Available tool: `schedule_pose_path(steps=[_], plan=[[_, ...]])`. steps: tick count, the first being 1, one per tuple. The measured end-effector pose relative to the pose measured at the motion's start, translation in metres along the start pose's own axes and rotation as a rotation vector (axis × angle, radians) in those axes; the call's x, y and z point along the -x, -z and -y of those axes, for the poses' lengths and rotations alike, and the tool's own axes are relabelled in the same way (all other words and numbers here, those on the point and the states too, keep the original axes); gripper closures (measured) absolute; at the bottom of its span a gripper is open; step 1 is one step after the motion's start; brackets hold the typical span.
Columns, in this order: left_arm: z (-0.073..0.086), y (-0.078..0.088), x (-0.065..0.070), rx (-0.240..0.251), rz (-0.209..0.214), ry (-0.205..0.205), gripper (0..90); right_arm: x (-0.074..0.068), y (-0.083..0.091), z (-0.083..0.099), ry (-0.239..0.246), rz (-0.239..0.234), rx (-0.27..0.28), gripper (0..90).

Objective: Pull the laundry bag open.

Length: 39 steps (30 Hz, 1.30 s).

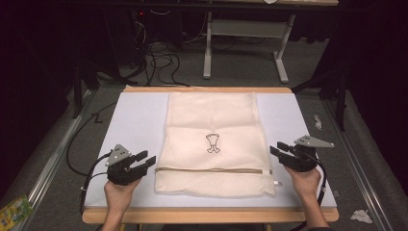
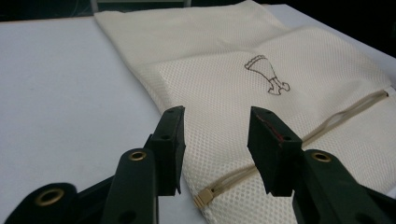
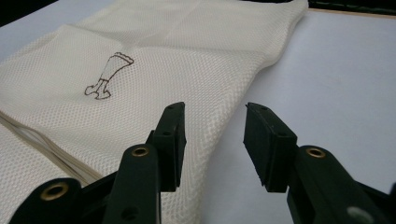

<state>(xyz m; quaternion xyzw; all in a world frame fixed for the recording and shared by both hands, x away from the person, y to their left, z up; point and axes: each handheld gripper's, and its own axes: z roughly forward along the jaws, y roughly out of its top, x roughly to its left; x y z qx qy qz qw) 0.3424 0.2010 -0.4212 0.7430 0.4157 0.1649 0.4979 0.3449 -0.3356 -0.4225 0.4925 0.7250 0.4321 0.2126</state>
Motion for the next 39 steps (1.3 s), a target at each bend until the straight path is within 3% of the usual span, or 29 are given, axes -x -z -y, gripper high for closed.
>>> schedule_pose_path(steps=[10,15,18,39], plan=[[-0.005,0.012,-0.011,0.048,-0.039,0.016,55.1,0.016,0.014,0.004,-0.046,0.023,0.049,59.6],[-0.005,0.014,-0.015,0.052,-0.046,0.031,54.2,0.021,0.02,0.006,-0.061,0.033,0.07,59.5],[-0.006,0.015,-0.017,0.048,-0.069,0.015,53.2,0.025,0.024,0.008,-0.069,0.042,0.081,59.4],[0.002,0.019,-0.035,0.061,-0.115,0.066,49.0,0.047,0.044,0.027,-0.141,0.071,0.125,58.0]])
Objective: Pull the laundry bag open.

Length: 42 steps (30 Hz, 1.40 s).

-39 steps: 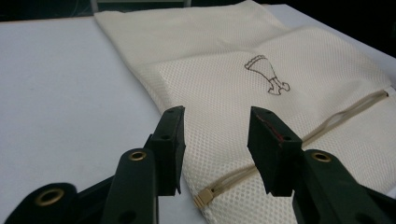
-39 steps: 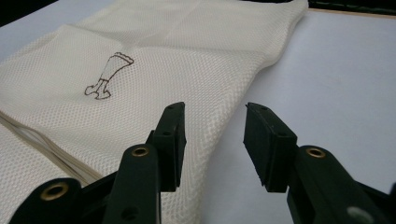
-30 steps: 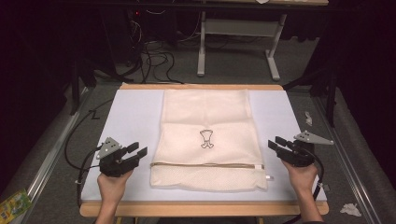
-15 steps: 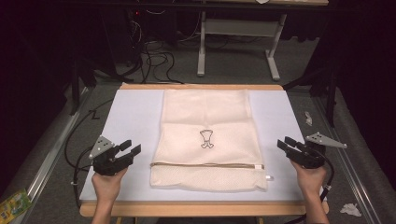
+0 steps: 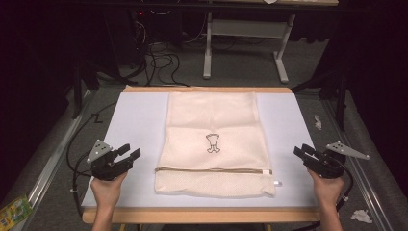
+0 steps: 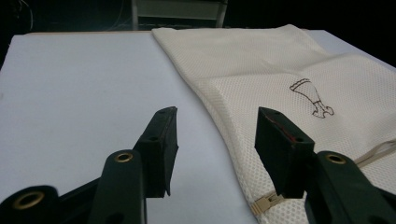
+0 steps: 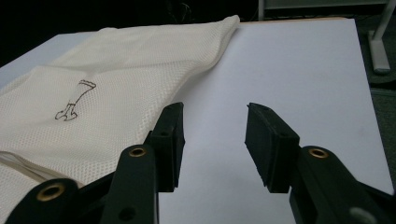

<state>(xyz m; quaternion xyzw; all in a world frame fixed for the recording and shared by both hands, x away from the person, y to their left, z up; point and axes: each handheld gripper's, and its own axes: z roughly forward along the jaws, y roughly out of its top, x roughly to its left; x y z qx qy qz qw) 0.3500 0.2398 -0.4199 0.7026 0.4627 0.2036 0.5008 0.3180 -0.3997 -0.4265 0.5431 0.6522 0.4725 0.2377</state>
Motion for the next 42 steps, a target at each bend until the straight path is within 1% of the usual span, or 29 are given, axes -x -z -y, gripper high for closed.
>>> schedule_pose_path(steps=[2,3,5,6,7,8,12,15,18,20,21,24,25,26,28,33,36,37,38,40,42], plan=[[0.001,0.0,-0.001,-0.001,-0.002,0.001,48.7,0.001,0.0,0.001,-0.002,0.0,0.0,57.9],[0.002,0.0,-0.002,0.004,-0.006,0.009,48.6,0.002,-0.001,0.002,-0.008,-0.001,-0.003,57.7],[0.002,-0.001,-0.004,0.001,-0.008,0.011,48.4,0.003,0.0,0.003,-0.011,-0.007,0.003,56.0],[0.002,-0.001,-0.004,0.001,-0.008,0.011,48.3,0.003,0.001,0.004,-0.023,-0.012,0.004,55.2],[0.003,-0.002,-0.004,-0.001,-0.009,0.013,48.3,0.003,0.001,0.004,-0.023,-0.012,0.004,55.2],[0.003,-0.003,-0.005,-0.006,-0.008,0.014,48.1,0.004,0.002,0.005,-0.04,-0.025,0.012,54.9],[0.003,-0.004,-0.006,-0.01,-0.012,0.012,47.8,0.005,0.003,0.008,-0.04,-0.021,0.008,55.1],[0.007,-0.007,-0.007,-0.012,-0.015,0.02,47.7,0.006,0.001,0.011,-0.039,-0.016,-0.006,55.3],[0.01,-0.01,-0.008,-0.027,-0.013,0.028,47.6,0.007,0.001,0.014,-0.049,-0.017,0.0,55.3],[0.01,-0.01,-0.008,-0.025,-0.011,0.028,47.5,0.008,0.001,0.016,-0.055,-0.022,0.0,55.2],[0.011,-0.01,-0.006,-0.026,-0.01,0.02,47.5,0.008,0.001,0.018,-0.064,-0.027,-0.003,55.1],[0.013,-0.011,-0.006,-0.028,-0.012,0.019,47.5,0.006,0.0,0.02,-0.062,-0.032,-0.007,55.1],[0.014,-0.012,-0.006,-0.03,-0.013,0.024,47.5,0.005,-0.002,0.021,-0.052,-0.035,-0.013,55.2],[0.014,-0.012,-0.006,-0.03,-0.013,0.024,47.6,0.005,-0.002,0.021,-0.052,-0.035,-0.013,55.2],[0.017,-0.016,-0.007,-0.041,-0.014,0.033,47.6,0.003,-0.003,0.022,-0.046,-0.035,-0.02,55.4],[0.019,-0.018,-0.006,-0.055,-0.02,0.018,47.5,0.002,-0.006,0.024,-0.047,-0.035,-0.023,55.4],[0.02,-0.019,-0.006,-0.054,-0.022,0.025,47.4,0.003,-0.009,0.025,-0.048,-0.032,-0.036,55.3],[0.021,-0.021,-0.007,-0.057,-0.023,0.027,47.4,0.003,-0.011,0.025,-0.042,-0.029,-0.044,55.3],[0.022,-0.023,-0.007,-0.063,-0.024,0.029,47.4,0.002,-0.011,0.025,-0.049,-0.027,-0.047,55.3],[0.023,-0.025,-0.007,-0.069,-0.028,0.029,47.4,0.002,-0.013,0.026,-0.038,-0.024,-0.047,55.3],[0.023,-0.026,-0.007,-0.074,-0.03,0.026,47.4,0.002,-0.013,0.027,-0.045,-0.021,-0.053,55.3]])
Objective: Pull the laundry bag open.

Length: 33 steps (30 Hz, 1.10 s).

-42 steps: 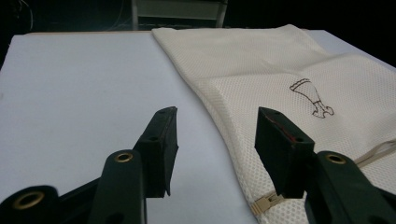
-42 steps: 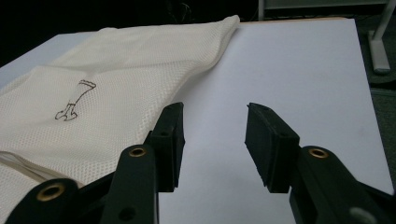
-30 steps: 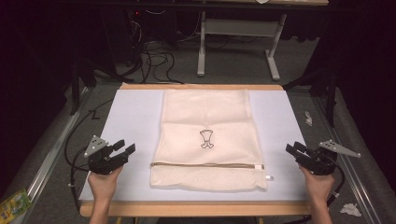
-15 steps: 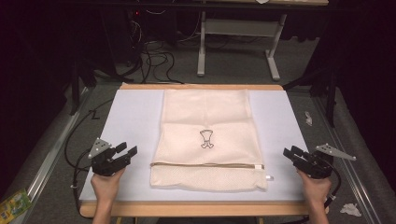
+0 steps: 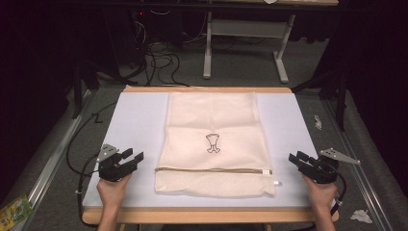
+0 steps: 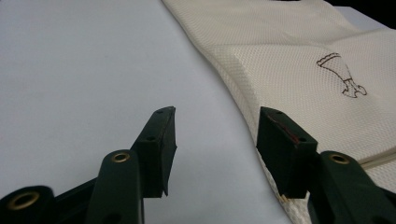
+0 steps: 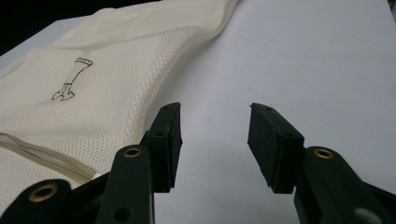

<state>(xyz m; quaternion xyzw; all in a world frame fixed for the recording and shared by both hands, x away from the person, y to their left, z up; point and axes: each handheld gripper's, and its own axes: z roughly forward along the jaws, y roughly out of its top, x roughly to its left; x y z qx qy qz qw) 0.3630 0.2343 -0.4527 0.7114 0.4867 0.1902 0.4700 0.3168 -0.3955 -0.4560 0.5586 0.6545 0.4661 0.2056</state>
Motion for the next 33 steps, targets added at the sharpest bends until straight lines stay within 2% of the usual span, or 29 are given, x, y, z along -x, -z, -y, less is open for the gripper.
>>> schedule_pose_path(steps=[15,33], plan=[[0.003,-0.012,-0.004,-0.021,-0.02,0.013,47.5,-0.001,-0.015,0.001,0.024,0.02,-0.037,55.3],[0.006,-0.028,-0.005,-0.048,-0.064,-0.001,47.4,0.004,-0.026,0.001,-0.006,0.034,-0.05,55.3]])
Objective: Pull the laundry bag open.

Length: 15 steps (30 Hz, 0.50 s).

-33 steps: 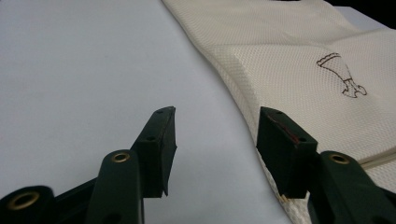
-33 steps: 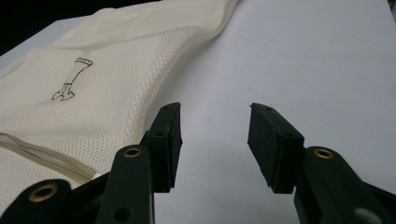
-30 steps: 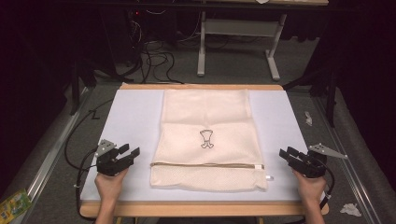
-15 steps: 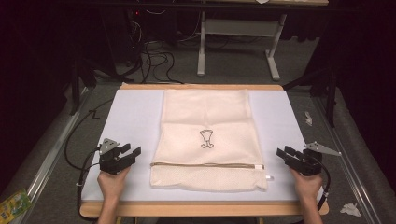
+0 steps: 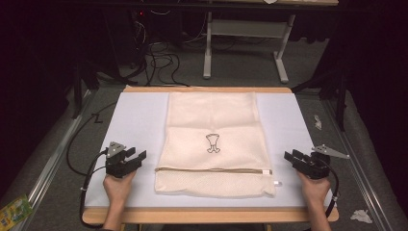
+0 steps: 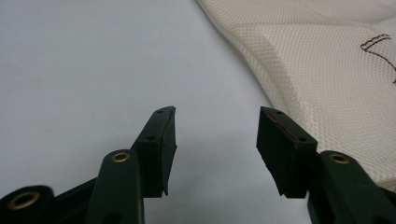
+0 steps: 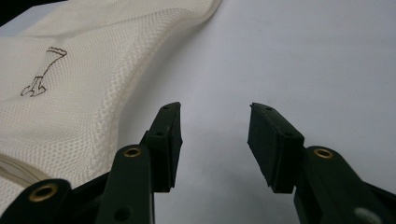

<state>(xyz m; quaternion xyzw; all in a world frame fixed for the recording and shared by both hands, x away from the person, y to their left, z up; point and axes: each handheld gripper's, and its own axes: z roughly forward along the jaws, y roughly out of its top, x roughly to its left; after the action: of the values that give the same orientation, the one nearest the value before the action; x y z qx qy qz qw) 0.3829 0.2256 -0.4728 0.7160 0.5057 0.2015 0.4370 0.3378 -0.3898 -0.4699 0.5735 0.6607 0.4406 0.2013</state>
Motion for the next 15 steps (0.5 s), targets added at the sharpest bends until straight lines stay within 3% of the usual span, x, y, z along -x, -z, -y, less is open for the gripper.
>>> schedule_pose_path(steps=[15], plan=[[0.0044,-0.0087,0.0026,-0.003,-0.021,-0.015,47.4,-0.0008,-0.0051,0.0008,0.018,0.04,-0.008,54.8]])
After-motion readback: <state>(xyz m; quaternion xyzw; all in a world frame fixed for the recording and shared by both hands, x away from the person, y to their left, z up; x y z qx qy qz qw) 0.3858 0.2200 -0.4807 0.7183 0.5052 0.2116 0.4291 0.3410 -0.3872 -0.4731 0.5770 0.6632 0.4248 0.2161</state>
